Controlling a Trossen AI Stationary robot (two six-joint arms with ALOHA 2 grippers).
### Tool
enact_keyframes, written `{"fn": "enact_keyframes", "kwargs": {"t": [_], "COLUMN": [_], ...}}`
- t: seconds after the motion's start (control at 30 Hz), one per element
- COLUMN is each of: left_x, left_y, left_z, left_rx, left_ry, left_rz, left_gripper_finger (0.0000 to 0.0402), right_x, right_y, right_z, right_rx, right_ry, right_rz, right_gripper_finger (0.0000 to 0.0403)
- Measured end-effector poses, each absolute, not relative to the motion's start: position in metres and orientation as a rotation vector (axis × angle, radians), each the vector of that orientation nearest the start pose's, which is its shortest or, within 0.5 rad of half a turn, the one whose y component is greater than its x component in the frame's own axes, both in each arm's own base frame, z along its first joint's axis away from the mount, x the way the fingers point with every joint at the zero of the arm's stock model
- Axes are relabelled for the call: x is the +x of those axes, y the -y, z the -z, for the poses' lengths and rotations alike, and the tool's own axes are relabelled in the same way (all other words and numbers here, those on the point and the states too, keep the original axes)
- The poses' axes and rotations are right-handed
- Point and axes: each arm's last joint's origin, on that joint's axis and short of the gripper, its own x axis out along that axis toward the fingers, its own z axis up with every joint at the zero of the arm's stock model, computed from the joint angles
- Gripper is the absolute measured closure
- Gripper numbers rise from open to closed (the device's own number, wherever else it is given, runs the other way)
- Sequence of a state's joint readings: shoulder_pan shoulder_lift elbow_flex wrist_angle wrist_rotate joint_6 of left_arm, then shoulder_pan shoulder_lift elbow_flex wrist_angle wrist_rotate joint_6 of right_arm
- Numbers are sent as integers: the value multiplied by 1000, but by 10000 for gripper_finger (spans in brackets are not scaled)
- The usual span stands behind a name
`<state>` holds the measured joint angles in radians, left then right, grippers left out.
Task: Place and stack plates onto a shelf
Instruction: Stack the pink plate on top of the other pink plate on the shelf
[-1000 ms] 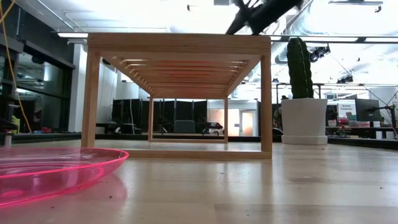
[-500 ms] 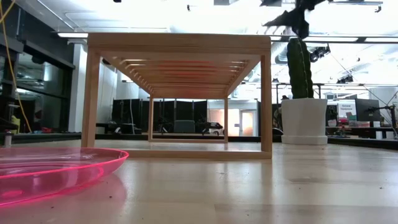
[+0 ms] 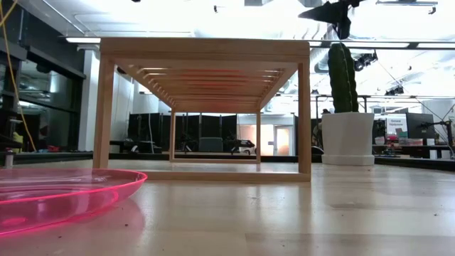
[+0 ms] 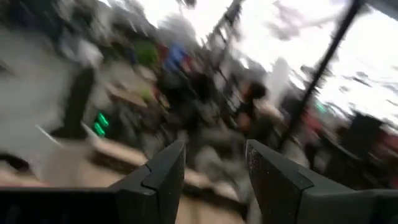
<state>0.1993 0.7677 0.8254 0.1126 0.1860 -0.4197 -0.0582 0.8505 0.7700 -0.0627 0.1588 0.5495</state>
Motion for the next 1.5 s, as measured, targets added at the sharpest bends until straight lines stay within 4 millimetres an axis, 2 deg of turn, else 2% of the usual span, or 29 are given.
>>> {"fn": "enact_keyframes", "kwargs": {"t": [0.07,0.17,0.33,0.47,0.6,0.73,0.9,1.2,1.5], "left_x": [164,161,153,152,150,153,164,175,192], "left_y": [-14,8,49,81,102,112,120,127,135], "left_z": [-380,-377,-348,-309,-255,-204,-167,-134,-115], "left_rx": [-424,-477,-628,-751,-921,-1167,-1348,-1262,-1297], "left_ry": [57,-203,-665,-909,-1083,-1105,-1004,-1053,-1031], "left_rz": [75,111,141,117,-109,-264,-251,-353,-328], "left_gripper_finger": [241,241,241,241,241,241,241,241,241], "right_x": [190,190,189,189,189,188,188,187,190], "right_y": [16,16,16,16,16,16,15,15,16], "right_z": [-328,-328,-327,-325,-321,-319,-318,-315,-309], "right_rx": [539,539,538,537,564,569,569,566,582], "right_ry": [-80,-82,-98,-120,-147,-173,-181,-213,-261], "right_rz": [250,250,254,260,271,280,282,292,310], "right_gripper_finger": [198,198,198,198,198,198,198,198,198]}}
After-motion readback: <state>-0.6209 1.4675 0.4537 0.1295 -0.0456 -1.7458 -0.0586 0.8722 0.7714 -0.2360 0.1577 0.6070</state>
